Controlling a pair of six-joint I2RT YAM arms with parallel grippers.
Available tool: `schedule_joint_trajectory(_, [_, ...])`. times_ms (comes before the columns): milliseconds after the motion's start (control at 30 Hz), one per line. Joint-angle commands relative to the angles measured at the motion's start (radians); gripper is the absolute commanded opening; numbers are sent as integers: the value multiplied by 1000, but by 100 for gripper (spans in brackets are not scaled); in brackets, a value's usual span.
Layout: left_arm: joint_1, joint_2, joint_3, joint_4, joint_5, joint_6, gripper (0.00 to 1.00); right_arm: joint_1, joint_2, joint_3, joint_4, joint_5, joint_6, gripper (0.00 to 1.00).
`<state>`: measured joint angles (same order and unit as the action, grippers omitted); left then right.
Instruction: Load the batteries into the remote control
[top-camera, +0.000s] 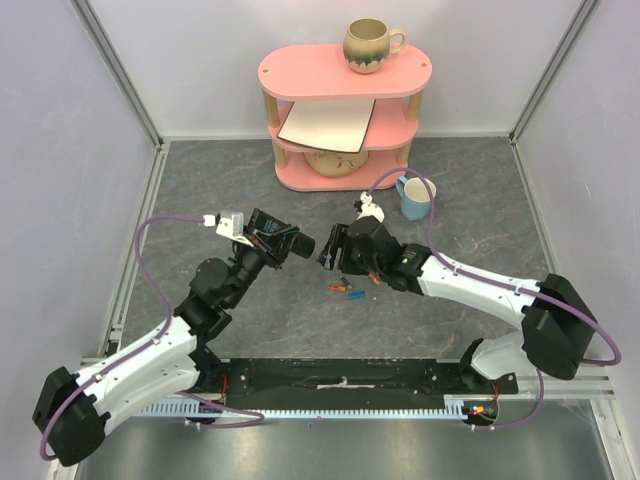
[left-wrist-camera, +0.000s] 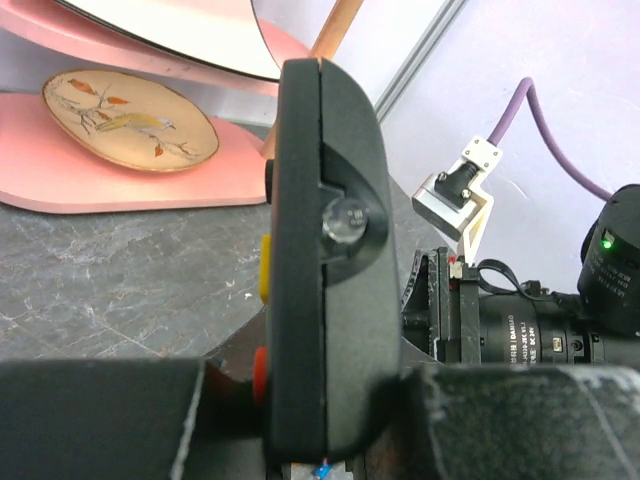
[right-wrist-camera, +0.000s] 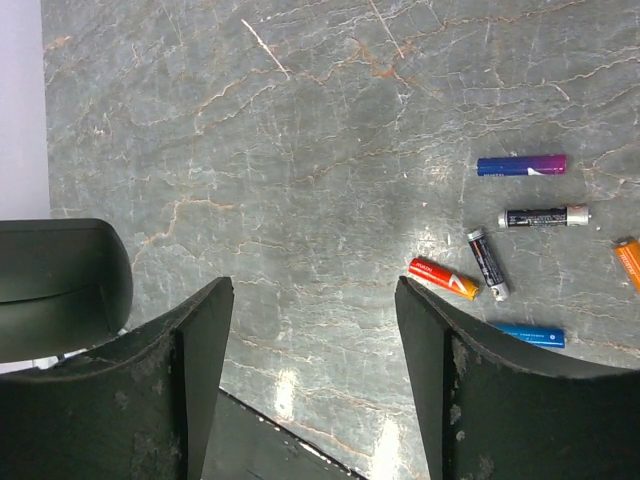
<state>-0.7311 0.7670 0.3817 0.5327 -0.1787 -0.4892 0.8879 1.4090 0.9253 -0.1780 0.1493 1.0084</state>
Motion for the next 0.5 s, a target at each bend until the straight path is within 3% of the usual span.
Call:
schedule_joint_trajectory(0, [-4, -14, 34, 75, -8, -12, 2, 2, -57, -11, 29, 39, -8, 75])
schedule_joint_trajectory(133, [-2, -14, 20, 67, -10, -69, 2, 2, -152, -28, 58, 42, -48, 82])
schedule_joint_trajectory(333, [9, -57, -3, 72, 96, -150, 2, 2, -303, -61, 28, 32, -160, 83])
schedule_joint_trajectory(467, [41, -51, -10, 119, 264, -221, 2, 2, -401, -105, 52, -4, -227, 84])
